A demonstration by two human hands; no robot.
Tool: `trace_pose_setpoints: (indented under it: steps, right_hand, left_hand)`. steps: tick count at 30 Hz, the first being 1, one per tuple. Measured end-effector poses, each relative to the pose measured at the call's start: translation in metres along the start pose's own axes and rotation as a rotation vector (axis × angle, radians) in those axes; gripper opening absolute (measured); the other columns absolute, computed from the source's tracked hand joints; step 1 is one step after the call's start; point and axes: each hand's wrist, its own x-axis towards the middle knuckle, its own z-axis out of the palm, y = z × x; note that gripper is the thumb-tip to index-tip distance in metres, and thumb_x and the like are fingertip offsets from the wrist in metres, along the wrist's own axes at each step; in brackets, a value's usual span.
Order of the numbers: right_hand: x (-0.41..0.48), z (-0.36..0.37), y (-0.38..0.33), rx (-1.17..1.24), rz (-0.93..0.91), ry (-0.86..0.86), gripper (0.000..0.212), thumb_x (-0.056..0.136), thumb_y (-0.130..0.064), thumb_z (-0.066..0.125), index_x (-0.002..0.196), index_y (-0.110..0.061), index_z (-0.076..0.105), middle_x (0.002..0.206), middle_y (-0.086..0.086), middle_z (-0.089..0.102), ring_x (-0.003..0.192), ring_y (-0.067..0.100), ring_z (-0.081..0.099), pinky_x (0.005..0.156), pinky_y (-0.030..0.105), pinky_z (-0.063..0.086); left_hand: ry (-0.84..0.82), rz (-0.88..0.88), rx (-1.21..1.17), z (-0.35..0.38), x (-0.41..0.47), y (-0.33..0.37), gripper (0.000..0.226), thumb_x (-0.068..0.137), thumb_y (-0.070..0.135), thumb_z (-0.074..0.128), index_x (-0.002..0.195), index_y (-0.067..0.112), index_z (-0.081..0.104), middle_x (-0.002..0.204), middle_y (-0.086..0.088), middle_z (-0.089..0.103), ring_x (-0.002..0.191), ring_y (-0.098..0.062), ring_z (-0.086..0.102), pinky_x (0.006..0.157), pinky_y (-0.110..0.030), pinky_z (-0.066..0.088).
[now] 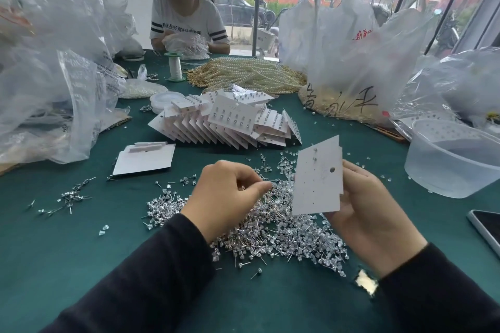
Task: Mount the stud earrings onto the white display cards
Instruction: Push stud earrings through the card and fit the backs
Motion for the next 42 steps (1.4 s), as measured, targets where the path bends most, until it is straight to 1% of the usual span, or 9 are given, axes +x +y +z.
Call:
trace_pose_setpoints:
  steps: [6, 11, 17, 20, 30, 32, 36, 39, 42]
  right_hand:
    - [-0.002, 0.001, 0.003, -0.001, 0.099, -0.073, 0.02, 0.084, -0.006, 0.051, 0.097, 0.0, 0.065, 0.077, 0.009, 0.064, 0.064, 0.016, 0.059, 0.049, 0.023, 0.052]
    - [-0.006, 0.008, 0.009, -0.005, 0.107, -0.114, 0.037, 0.065, -0.01, 0.059, 0.098, 0.006, 0.063, 0.069, 0.009, 0.067, 0.051, 0.012, 0.06, 0.042, 0.019, 0.047]
    - [-0.01, 0.013, 0.012, 0.071, 0.121, -0.133, 0.029, 0.066, -0.004, 0.057, 0.092, 0.008, 0.063, 0.06, 0.008, 0.065, 0.041, 0.008, 0.056, 0.033, 0.013, 0.04]
    - [-0.009, 0.013, 0.014, 0.031, 0.135, -0.112, 0.029, 0.065, -0.007, 0.06, 0.091, 0.004, 0.066, 0.07, 0.009, 0.068, 0.051, 0.011, 0.061, 0.04, 0.017, 0.046]
    - [-0.01, 0.014, 0.013, 0.09, 0.144, -0.096, 0.031, 0.065, -0.005, 0.057, 0.093, 0.007, 0.063, 0.062, 0.008, 0.066, 0.044, 0.009, 0.059, 0.034, 0.014, 0.041]
    - [-0.009, 0.013, 0.013, 0.091, 0.149, -0.091, 0.026, 0.066, -0.006, 0.058, 0.088, 0.005, 0.067, 0.067, 0.01, 0.068, 0.051, 0.012, 0.062, 0.04, 0.018, 0.048]
    - [-0.005, 0.01, 0.012, 0.161, 0.2, -0.01, 0.018, 0.059, -0.007, 0.059, 0.067, -0.002, 0.073, 0.067, 0.009, 0.068, 0.052, 0.013, 0.063, 0.049, 0.02, 0.052]
    - [-0.005, 0.01, 0.013, 0.235, 0.192, -0.012, 0.019, 0.058, -0.004, 0.06, 0.071, 0.003, 0.072, 0.069, 0.012, 0.069, 0.055, 0.015, 0.066, 0.052, 0.022, 0.055]
    - [-0.004, 0.012, 0.012, 0.254, 0.157, -0.083, 0.016, 0.064, 0.001, 0.06, 0.074, 0.006, 0.07, 0.076, 0.019, 0.069, 0.069, 0.023, 0.07, 0.062, 0.028, 0.059]
  left_hand:
    - [0.04, 0.144, -0.096, -0.006, -0.006, 0.014, 0.02, 0.085, 0.024, 0.059, 0.069, 0.013, 0.058, 0.055, 0.009, 0.048, 0.048, -0.003, 0.042, 0.047, -0.013, 0.034]
    - [0.102, 0.303, -0.202, -0.006, -0.011, 0.024, 0.004, 0.076, 0.01, 0.071, 0.077, 0.012, 0.068, 0.073, 0.001, 0.064, 0.066, -0.018, 0.056, 0.063, -0.036, 0.049]
    - [0.117, 0.336, -0.25, 0.0, -0.011, 0.022, 0.005, 0.071, 0.012, 0.071, 0.075, 0.013, 0.072, 0.076, 0.006, 0.066, 0.064, -0.01, 0.057, 0.06, -0.022, 0.048]
    - [0.123, 0.354, -0.221, -0.001, -0.01, 0.022, 0.006, 0.071, 0.01, 0.071, 0.076, 0.012, 0.073, 0.076, 0.003, 0.066, 0.065, -0.013, 0.058, 0.061, -0.022, 0.049]
    - [0.131, 0.372, -0.184, -0.001, -0.013, 0.024, 0.009, 0.072, 0.014, 0.069, 0.079, 0.01, 0.075, 0.076, 0.003, 0.066, 0.064, -0.012, 0.058, 0.06, -0.022, 0.048]
    - [0.11, 0.404, -0.158, -0.002, -0.014, 0.025, 0.017, 0.073, 0.024, 0.07, 0.084, 0.011, 0.075, 0.079, 0.002, 0.066, 0.069, -0.01, 0.059, 0.062, -0.024, 0.049]
    - [-0.03, 0.5, 0.166, 0.001, -0.02, 0.025, 0.067, 0.06, 0.054, 0.072, 0.108, 0.009, 0.066, 0.101, -0.001, 0.06, 0.094, -0.014, 0.057, 0.083, -0.026, 0.047]
    - [0.038, 0.509, 0.202, 0.006, -0.019, 0.024, 0.043, 0.07, 0.024, 0.07, 0.107, 0.004, 0.065, 0.1, -0.007, 0.062, 0.092, -0.019, 0.06, 0.081, -0.03, 0.049]
    - [0.195, 0.428, 0.064, 0.005, -0.014, 0.022, 0.019, 0.077, 0.007, 0.06, 0.091, 0.012, 0.071, 0.079, 0.005, 0.065, 0.072, -0.007, 0.061, 0.068, -0.018, 0.048]
